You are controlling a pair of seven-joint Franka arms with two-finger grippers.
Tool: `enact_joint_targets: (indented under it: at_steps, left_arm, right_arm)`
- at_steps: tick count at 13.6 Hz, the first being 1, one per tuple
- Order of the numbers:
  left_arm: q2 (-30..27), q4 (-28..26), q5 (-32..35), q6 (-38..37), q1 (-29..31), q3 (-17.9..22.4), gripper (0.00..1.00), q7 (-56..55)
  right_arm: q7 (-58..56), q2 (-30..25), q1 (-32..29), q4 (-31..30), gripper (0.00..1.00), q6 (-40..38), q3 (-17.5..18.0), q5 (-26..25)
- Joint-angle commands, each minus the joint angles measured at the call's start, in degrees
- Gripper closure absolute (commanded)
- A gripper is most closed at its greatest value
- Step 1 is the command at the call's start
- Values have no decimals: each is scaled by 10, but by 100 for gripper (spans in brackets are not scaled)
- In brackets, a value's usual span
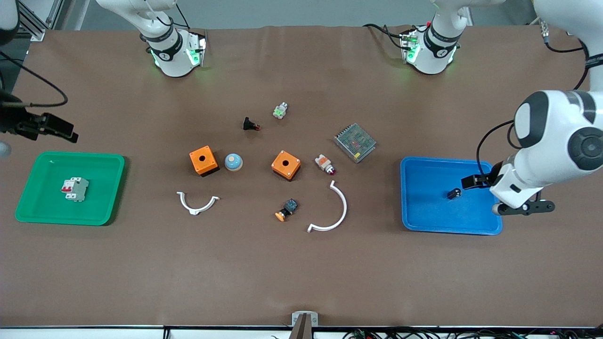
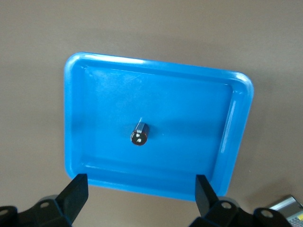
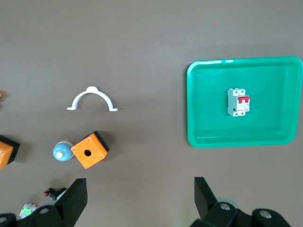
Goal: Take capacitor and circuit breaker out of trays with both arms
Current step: 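Lower the left gripper to the capacitor while the right gripper lowers to the breaker, then close the left gripper on the capacitor while the right gripper closes on the breaker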
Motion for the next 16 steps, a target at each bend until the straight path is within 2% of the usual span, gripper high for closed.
enact_joint_targets:
  at_steps: [1, 3, 6, 10, 12, 16]
  left_arm:
    - [-10, -69, 8, 64, 24, -4, 5, -4]
    - [-9, -95, 7, 90, 24, -4, 11, -3]
    - [12, -115, 1, 127, 24, -5, 21, -4]
    - [51, -123, 2, 181, 38, -4, 22, 0]
    - [65, -123, 2, 194, 41, -4, 22, 0]
    - [78, -123, 0, 209, 41, -6, 26, -1]
  right_arm:
    - [-6, 41, -22, 10, 0, 18, 7, -37]
    - [-7, 79, -41, 9, 0, 53, 7, -53]
    - [-71, 113, -72, 7, 0, 78, 7, -61]
    - [-186, 198, -152, 6, 0, 165, 8, -55]
    - [-207, 234, -172, 4, 0, 208, 8, -53]
    - [-258, 253, -205, -57, 0, 307, 9, -53]
